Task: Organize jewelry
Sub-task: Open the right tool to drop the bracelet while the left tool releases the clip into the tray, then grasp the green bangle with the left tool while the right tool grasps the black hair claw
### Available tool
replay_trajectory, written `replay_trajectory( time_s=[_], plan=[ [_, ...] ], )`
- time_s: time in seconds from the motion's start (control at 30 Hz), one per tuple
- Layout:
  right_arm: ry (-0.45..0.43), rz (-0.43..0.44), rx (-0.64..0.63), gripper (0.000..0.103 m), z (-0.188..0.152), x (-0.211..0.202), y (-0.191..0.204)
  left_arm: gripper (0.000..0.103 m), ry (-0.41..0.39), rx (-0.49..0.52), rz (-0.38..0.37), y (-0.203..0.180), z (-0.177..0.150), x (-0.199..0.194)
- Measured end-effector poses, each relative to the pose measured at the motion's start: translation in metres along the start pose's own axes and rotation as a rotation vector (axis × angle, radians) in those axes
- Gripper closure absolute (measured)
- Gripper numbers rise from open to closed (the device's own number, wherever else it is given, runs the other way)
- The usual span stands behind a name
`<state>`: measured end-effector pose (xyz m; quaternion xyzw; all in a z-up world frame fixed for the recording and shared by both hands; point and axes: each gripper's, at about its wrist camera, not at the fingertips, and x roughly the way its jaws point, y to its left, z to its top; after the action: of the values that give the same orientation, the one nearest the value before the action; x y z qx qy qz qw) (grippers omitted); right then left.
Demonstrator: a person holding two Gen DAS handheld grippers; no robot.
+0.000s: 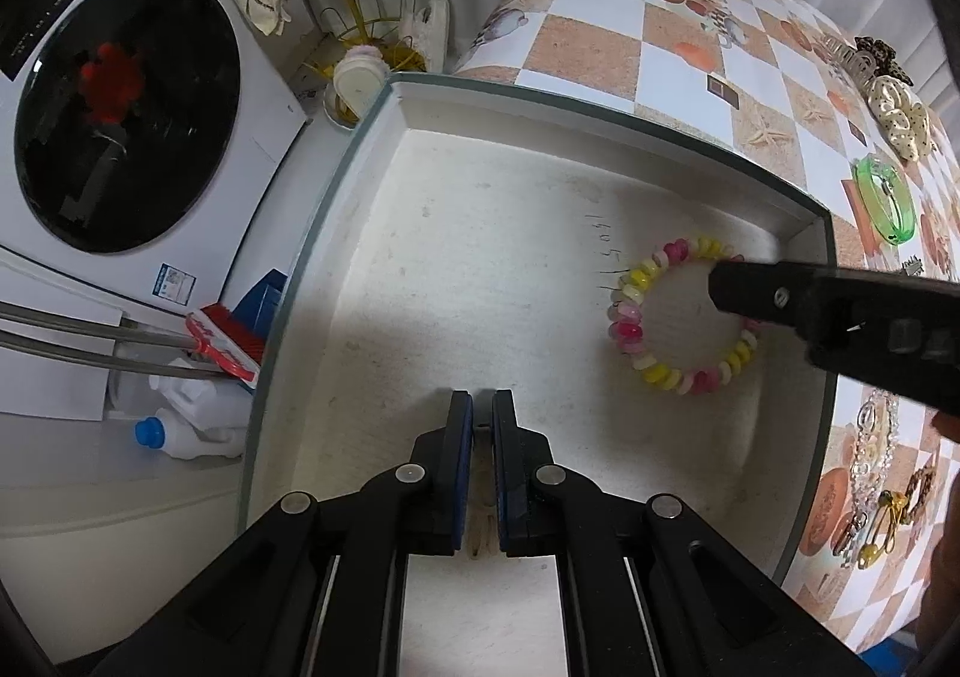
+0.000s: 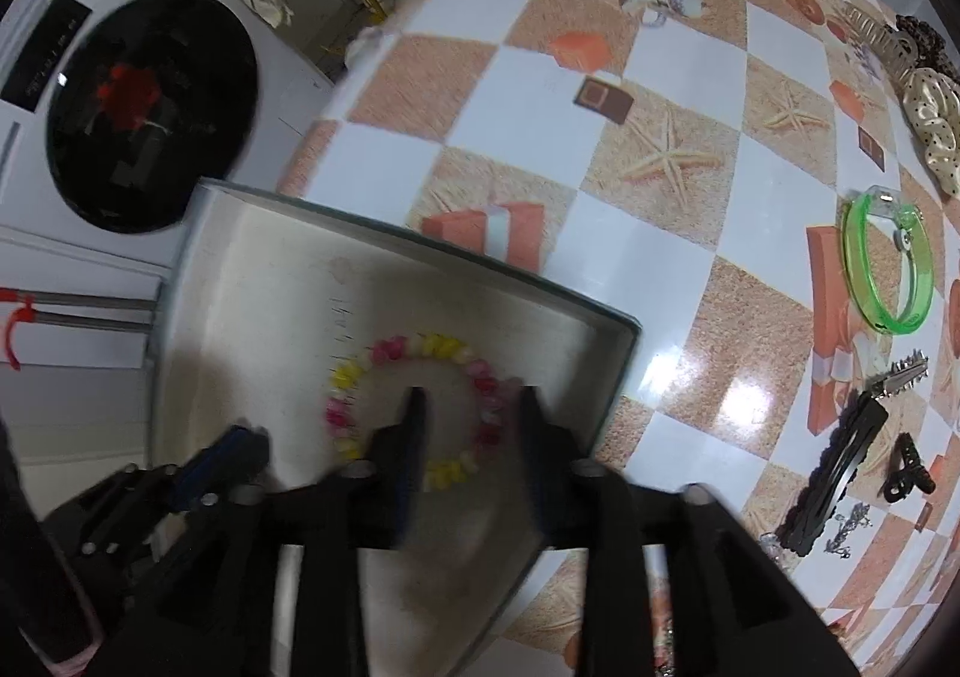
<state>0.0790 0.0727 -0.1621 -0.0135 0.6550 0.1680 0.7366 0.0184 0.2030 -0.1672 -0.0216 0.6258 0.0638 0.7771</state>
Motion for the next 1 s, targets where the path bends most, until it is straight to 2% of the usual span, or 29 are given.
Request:
replay_trajectory(
  time_s=[0.07, 0.3, 0.33, 0.37, 0.4, 0.43, 0.47, 0.57, 0.67, 0.87, 1.0],
  plan=[
    [-0.027, 0.017, 0.0, 0.048, -0.001, -0.008, 0.0, 0.092, 0.0, 0.007, 0.004, 0.0, -0.001, -0.001],
    [-0.1, 0.066, 0.062, 0.041, -0.007, -0.051, -0.019, 0.092, 0.008, 0.015, 0.003, -0.002, -0.002, -0.008],
    [-0.108, 0.065, 0.074, 0.04, -0.007, -0.057, -0.02, 0.088, 0.01, 0.014, 0.001, -0.002, -0.004, -0.008],
    [-0.114, 0.065, 0.085, 0.039, -0.009, -0.062, -0.026, 0.072, 0.016, 0.012, 0.0, -0.002, -0.004, -0.008],
    [-0.118, 0.065, 0.097, 0.038, -0.012, -0.066, -0.029, 0.012, 0.02, 0.008, 0.002, -0.002, -0.004, -0.009],
    [-0.12, 0.063, 0.107, 0.038, -0.016, -0.069, -0.032, 0.0, -0.009, -0.01, 0.029, -0.002, -0.004, -0.015],
    [-0.12, 0.059, 0.118, 0.038, -0.019, -0.072, -0.037, 0.0, -0.031, -0.008, 0.044, -0.003, -0.005, -0.02],
    [-0.12, 0.044, 0.153, 0.037, -0.029, -0.081, -0.054, 0.0, -0.019, 0.015, 0.032, -0.008, -0.003, -0.023],
    [-0.123, 0.03, 0.195, 0.024, -0.048, -0.087, -0.075, 0.0, -0.019, 0.037, 0.041, -0.013, -0.002, -0.029],
    [-0.106, -0.012, 0.292, 0.024, -0.086, -0.099, -0.121, 0.0, -0.015, 0.069, 0.031, -0.03, -0.001, -0.043],
    [-0.094, -0.048, 0.36, 0.024, -0.113, -0.107, -0.15, 0.0, 0.018, 0.088, 0.028, -0.043, 0.001, -0.04]
  ],
)
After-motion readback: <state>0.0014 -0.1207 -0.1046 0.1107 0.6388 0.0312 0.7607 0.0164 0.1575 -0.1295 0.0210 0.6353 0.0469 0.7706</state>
